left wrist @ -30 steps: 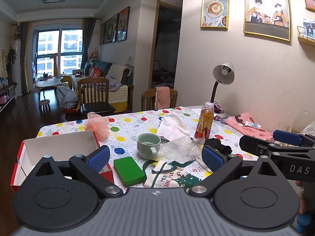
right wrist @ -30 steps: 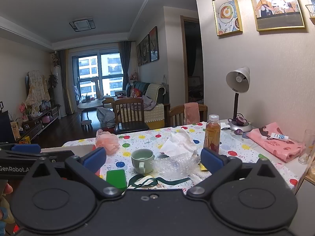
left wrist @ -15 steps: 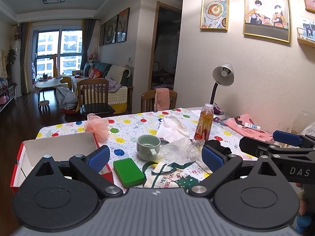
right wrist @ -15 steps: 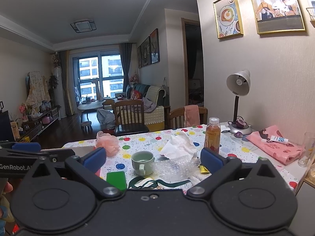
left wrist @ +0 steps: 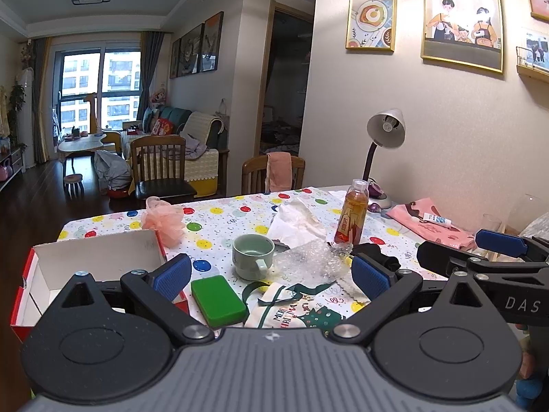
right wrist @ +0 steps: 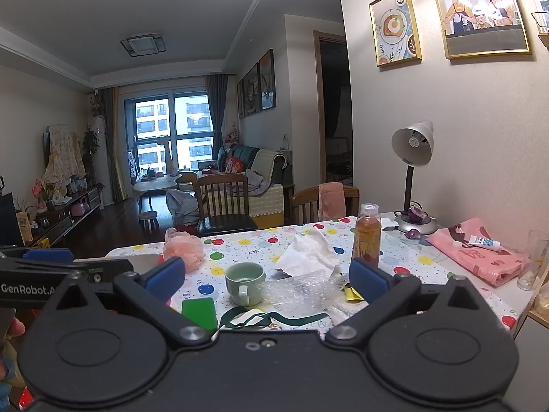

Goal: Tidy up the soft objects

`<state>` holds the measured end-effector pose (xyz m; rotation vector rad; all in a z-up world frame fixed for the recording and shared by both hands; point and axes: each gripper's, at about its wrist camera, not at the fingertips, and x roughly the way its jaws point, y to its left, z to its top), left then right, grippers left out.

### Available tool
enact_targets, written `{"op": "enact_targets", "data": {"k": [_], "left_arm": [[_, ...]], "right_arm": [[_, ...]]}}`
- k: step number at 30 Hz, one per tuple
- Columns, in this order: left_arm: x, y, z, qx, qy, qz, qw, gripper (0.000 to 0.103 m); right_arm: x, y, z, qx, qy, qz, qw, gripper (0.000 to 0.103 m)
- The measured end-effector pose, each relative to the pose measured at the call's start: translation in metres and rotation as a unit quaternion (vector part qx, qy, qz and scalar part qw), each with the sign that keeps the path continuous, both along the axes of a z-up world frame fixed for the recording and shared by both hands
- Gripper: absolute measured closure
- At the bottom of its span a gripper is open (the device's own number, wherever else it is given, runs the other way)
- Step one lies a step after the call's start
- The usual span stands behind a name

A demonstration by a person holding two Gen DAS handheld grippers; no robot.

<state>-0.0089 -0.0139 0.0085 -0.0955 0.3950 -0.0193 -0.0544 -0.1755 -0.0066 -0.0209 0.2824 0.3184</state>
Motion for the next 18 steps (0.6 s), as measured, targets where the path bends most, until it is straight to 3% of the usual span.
{"op": "enact_targets", "data": {"k": [18], "left_arm": [[0.062, -0.024, -0.015, 0.001, 0.024, -0.022, 0.9995, 0.003]], "right_arm": [[0.057, -0.032, -0.011, -0.011, 0.011, -0.009, 1.0, 0.002]]}}
